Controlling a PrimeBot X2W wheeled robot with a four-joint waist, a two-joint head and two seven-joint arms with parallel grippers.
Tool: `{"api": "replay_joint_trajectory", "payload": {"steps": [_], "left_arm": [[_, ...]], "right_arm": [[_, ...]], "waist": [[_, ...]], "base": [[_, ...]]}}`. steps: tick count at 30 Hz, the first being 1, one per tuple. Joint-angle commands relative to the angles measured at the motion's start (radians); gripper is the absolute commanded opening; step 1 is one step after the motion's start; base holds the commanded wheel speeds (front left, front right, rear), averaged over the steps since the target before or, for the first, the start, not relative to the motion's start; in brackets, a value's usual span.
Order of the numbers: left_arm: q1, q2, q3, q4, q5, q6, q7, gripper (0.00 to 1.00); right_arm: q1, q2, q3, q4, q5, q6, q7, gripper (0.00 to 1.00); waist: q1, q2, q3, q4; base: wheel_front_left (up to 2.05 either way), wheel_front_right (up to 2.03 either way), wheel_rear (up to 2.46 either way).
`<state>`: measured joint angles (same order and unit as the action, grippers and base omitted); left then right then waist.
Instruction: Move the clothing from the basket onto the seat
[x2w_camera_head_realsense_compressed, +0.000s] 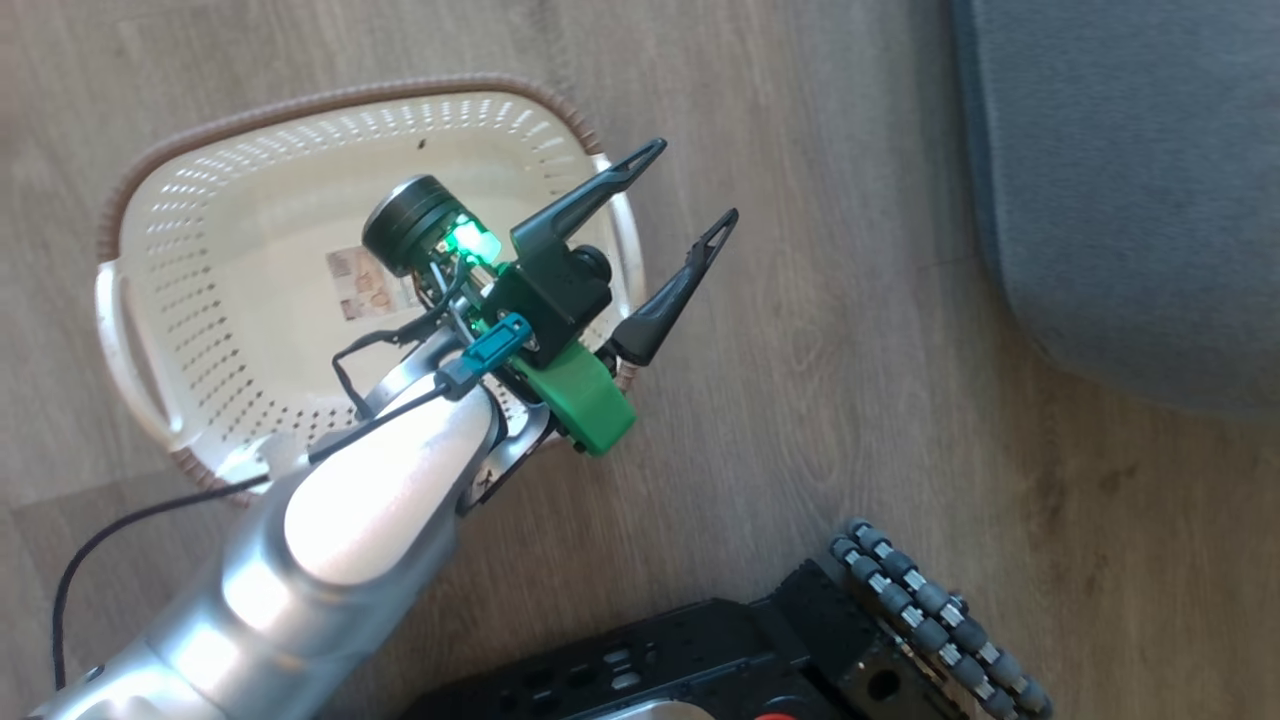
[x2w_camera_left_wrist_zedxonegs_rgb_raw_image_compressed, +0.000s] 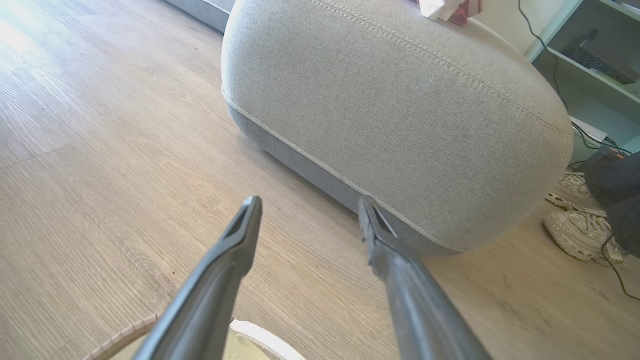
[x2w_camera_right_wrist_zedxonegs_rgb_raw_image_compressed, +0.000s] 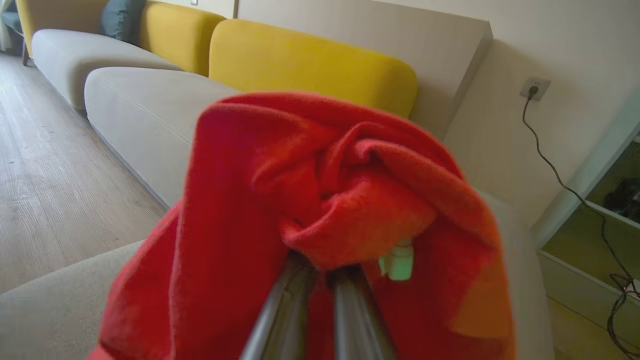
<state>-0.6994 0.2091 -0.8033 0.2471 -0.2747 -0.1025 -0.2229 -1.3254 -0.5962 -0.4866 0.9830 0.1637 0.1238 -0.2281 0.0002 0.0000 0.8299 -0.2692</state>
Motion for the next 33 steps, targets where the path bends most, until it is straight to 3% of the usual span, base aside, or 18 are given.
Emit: {"api": "replay_joint_trajectory", "payload": {"steps": [1,2,3,4,10,25,33], "left_arm": [[0.0,-0.004,0.016,-0.023,-0.005,0.007,-0.012,1.0],[-0.001,-0.004,0.016,-0.021,-0.005,0.007,-0.015,1.0],[-0.002,-0.005,0.018,-0.02,-0.006,0.008,-0.017,1.0],[-0.004,-0.005,0.02,-0.018,-0.006,0.01,-0.019,1.0],[-0.004,-0.017,0.027,0.001,-0.014,0.011,-0.031,1.0],[0.036,-0.062,0.086,0.016,-0.027,0.004,-0.039,1.0],[0.105,-0.091,0.153,0.017,-0.023,-0.005,-0.039,1.0]], "right_arm": [[0.036,-0.028,-0.015,-0.007,-0.001,0.007,-0.013,0.0],[0.05,-0.022,-0.018,0.003,0.003,0.007,-0.019,0.2],[0.065,-0.017,-0.014,0.01,0.007,0.007,-0.023,0.3],[0.083,-0.01,-0.008,0.015,0.013,0.007,-0.027,1.0],[0.222,0.01,0.014,-0.008,0.072,0.007,-0.033,1.0],[0.618,0.09,0.103,-0.303,0.199,0.007,-0.034,1.0],[0.777,0.198,0.178,-0.493,0.193,0.007,-0.034,1.0]], "waist": [[-0.0002,0.0,0.002,0.016],[-0.0002,0.0,0.0,0.021],[-0.0002,0.0,-0.002,0.025],[-0.0002,0.0,-0.006,0.028],[-0.0002,0.0,-0.042,0.035],[-0.0002,0.0,-0.178,0.06],[-0.0002,0.0,-0.289,0.127]], "base": [[0.0,0.0,0.0],[0.0,0.0,0.0],[0.0,0.0,0.0],[0.0,0.0,0.0],[0.0,0.0,0.0],[0.0,0.0,0.0],[0.0,0.0,0.0]]}}
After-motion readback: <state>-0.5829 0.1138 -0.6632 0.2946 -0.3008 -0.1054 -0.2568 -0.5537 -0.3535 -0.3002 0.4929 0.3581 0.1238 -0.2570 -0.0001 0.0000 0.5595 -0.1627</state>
